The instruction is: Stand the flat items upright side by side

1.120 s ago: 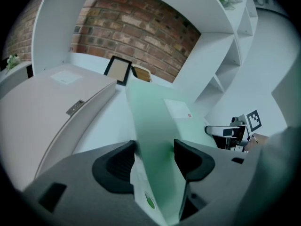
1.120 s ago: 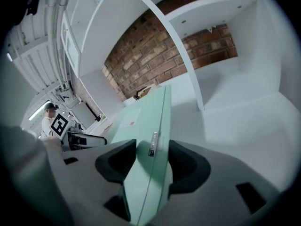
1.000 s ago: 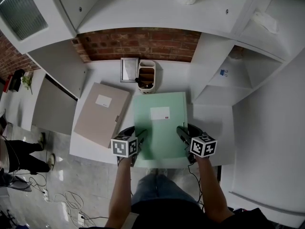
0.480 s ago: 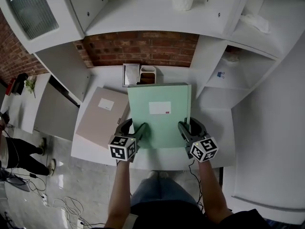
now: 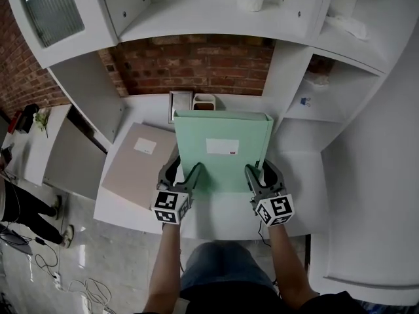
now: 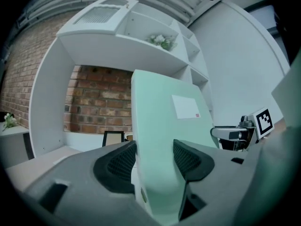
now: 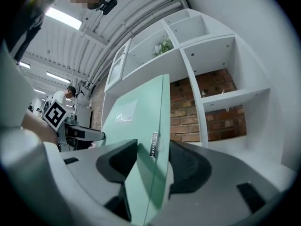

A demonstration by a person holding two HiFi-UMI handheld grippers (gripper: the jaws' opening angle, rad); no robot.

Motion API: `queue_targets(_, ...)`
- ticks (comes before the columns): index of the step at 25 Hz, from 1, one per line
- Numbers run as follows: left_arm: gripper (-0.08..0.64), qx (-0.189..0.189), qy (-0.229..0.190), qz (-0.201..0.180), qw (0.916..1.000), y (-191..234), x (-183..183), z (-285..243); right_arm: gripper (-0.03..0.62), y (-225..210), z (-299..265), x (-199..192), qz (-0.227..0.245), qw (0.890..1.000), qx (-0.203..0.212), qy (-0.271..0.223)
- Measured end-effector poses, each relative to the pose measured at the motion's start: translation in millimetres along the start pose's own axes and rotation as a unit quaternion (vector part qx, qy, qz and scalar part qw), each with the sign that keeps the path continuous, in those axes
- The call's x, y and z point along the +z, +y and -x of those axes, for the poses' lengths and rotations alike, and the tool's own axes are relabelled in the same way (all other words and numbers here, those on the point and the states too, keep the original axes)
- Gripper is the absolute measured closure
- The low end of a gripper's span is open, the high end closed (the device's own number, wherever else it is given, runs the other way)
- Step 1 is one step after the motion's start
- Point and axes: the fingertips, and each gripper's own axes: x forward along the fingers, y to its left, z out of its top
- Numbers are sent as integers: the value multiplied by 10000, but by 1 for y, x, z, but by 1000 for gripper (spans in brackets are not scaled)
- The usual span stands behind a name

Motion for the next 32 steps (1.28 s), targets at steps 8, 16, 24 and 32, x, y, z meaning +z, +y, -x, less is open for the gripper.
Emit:
queue_targets(8,310,-37,-343,-261,9991,-12,0,24,394,11,19,-2,36,9999,86,-59)
queue_targets(16,308,-180,-29,-53,9998,-22,-8,46,390,26,38,-5,-34,9986,243,459)
queue_targets(24,310,-263,550,143,9980,-25,-17,53,388,30,46,-6,-122,9933,409,1070)
queue_targets(32,310,-414,622,143,9971,-24,-23,53,388,31,46,-6,-136,9936,372,1060)
